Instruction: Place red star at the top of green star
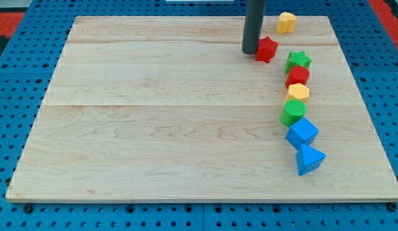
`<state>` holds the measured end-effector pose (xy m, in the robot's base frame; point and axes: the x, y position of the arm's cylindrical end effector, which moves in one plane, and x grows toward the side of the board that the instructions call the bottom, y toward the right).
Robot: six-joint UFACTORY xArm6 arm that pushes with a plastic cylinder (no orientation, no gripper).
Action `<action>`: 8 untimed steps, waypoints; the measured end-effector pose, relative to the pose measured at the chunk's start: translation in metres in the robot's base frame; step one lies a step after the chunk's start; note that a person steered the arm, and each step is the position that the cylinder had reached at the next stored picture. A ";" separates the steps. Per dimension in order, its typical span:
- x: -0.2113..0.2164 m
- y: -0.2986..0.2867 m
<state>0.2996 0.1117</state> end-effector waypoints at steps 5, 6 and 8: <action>-0.072 0.006; -0.107 0.014; -0.093 0.100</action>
